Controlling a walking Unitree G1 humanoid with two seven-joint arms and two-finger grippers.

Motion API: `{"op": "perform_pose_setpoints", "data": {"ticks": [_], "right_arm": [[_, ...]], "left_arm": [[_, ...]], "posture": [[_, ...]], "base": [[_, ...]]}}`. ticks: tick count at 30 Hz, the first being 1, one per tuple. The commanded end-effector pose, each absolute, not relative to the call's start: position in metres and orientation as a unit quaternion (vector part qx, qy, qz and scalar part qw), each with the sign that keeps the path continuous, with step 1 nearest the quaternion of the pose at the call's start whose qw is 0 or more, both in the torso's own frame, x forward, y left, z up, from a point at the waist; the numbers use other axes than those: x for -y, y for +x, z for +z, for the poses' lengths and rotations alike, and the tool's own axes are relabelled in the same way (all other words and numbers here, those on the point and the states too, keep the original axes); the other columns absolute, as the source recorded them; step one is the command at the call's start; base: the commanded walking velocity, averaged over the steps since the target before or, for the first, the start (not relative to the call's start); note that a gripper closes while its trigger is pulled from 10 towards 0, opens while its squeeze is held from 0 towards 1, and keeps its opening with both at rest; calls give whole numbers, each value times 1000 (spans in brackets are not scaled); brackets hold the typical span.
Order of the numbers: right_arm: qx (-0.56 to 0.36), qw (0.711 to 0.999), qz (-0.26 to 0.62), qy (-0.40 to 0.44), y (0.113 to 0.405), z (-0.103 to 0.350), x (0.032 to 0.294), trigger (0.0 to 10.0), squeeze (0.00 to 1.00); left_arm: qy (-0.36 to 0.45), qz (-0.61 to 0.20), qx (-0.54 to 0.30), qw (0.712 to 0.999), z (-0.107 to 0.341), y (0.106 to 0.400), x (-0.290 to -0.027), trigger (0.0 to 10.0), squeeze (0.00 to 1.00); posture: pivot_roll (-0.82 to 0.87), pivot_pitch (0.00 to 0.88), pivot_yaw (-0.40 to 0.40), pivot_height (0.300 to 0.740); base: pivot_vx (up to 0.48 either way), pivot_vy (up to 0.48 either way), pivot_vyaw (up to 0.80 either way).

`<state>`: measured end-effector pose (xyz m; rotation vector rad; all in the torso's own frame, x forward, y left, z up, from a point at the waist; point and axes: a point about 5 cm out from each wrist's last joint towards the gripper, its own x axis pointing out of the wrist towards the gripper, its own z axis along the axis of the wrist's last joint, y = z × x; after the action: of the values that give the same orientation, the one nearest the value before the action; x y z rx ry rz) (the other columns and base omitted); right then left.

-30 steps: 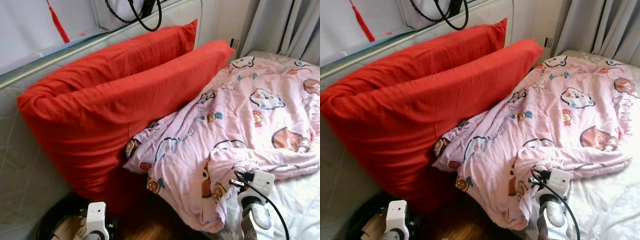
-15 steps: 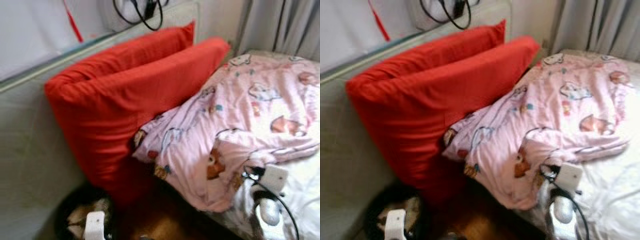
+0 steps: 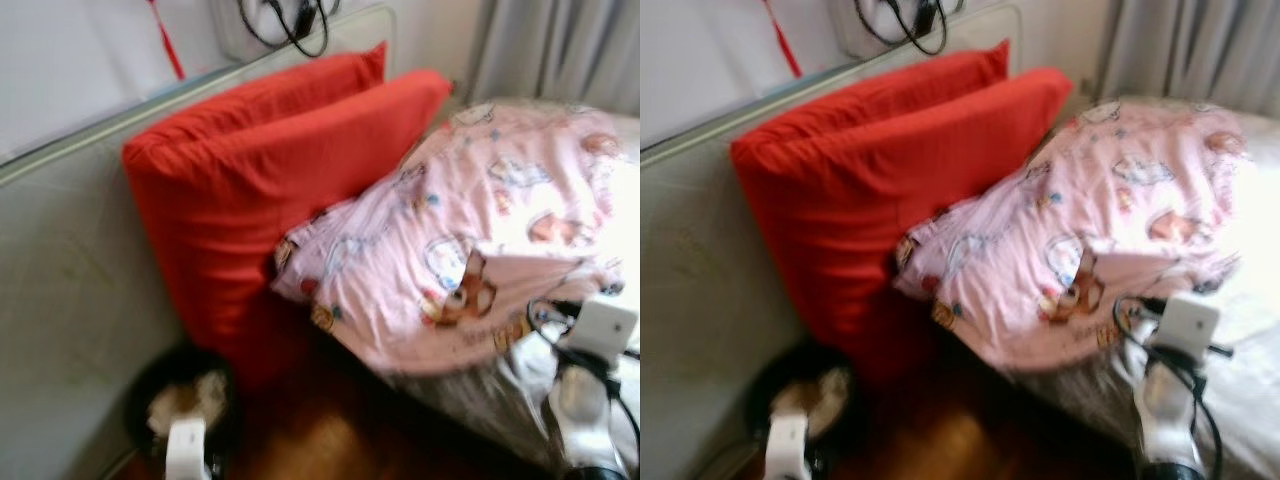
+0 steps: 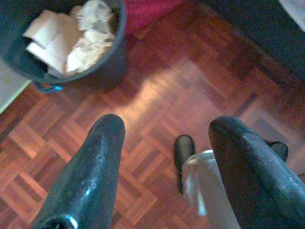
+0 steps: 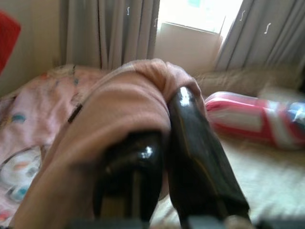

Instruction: Clean up the room

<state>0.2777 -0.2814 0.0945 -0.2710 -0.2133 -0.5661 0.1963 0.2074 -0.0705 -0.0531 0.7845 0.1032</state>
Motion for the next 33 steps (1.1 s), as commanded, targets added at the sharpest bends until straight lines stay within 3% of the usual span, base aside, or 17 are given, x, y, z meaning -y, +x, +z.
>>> {"op": "perform_pose_setpoints", "data": {"ticks": [1,15,25,29,33], "right_arm": [[139,937,-283,-153,280,113,285,10000,0],[193,911,-273,-242,257,143,279,10000,0],[224,898,-312,-215,236,175,279,10000,0],[183,906,-320,-207,216,163,280,10000,0],[85,920,-347,-163,192,117,286,10000,0]], "left_arm": [[-20,51,-385,921,-70,195,-211,10000,0],[-21,48,-383,922,-70,197,-209,10000,0],[-20,47,-383,922,-70,198,-207,10000,0],[-20,46,-382,923,-70,199,-207,10000,0],[-22,44,-381,923,-69,199,-206,10000,0]], "posture": [[54,67,73,740],[45,71,74,740],[44,71,67,740],[34,73,68,740],[40,72,63,740]], "base": [[0,0,0],[0,0,0],[0,0,0],[0,0,0],[0,0,0]]}}
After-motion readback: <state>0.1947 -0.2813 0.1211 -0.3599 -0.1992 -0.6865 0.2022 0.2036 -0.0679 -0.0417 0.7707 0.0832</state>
